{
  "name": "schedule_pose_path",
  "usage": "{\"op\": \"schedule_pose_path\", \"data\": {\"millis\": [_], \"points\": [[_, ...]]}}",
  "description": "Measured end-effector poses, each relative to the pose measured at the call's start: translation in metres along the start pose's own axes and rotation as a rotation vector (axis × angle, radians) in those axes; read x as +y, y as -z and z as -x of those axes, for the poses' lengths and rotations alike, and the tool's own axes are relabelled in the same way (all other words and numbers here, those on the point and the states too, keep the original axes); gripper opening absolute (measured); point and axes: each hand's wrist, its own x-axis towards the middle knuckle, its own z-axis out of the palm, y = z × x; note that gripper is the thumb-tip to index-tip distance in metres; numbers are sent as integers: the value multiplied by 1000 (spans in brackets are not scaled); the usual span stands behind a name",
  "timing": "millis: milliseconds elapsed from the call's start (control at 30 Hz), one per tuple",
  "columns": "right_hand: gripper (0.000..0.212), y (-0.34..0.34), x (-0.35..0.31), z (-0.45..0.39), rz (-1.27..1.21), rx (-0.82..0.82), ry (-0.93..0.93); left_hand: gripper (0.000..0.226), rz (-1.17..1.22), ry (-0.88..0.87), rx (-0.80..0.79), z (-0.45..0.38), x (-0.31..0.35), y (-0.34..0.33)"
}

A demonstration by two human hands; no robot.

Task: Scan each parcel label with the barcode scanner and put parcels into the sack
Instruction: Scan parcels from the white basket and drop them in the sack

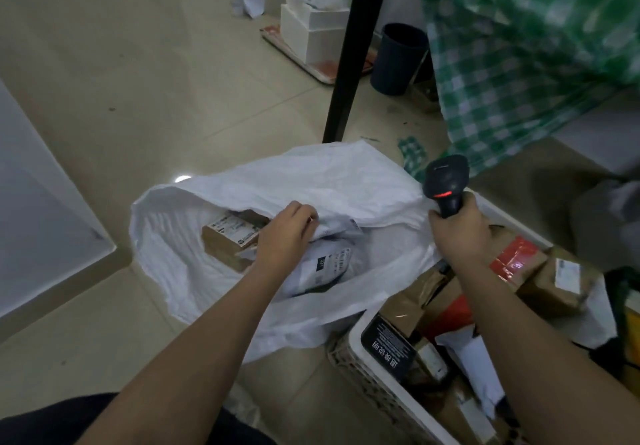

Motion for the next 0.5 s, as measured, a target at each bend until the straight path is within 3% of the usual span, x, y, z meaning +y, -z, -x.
{"op": "schedule_pose_path", "data": {"millis": [100, 200, 267, 333, 500], "points": [[26, 9, -12, 3, -221, -7, -45, 17, 54, -14, -150, 6, 12, -11], [29, 29, -27, 2, -462, 55, -68, 36, 7, 28, -671, 12, 27, -21], [29, 42, -33, 2, -506, 65, -48, 43, -4, 78, -887, 15, 33, -18], [28, 49, -34, 7, -521, 5, -38, 45, 40, 127, -900, 15, 36, -10], [25, 51, -26, 29, -554, -147, -77, 34, 93, 168, -711, 21, 44, 14]]}}
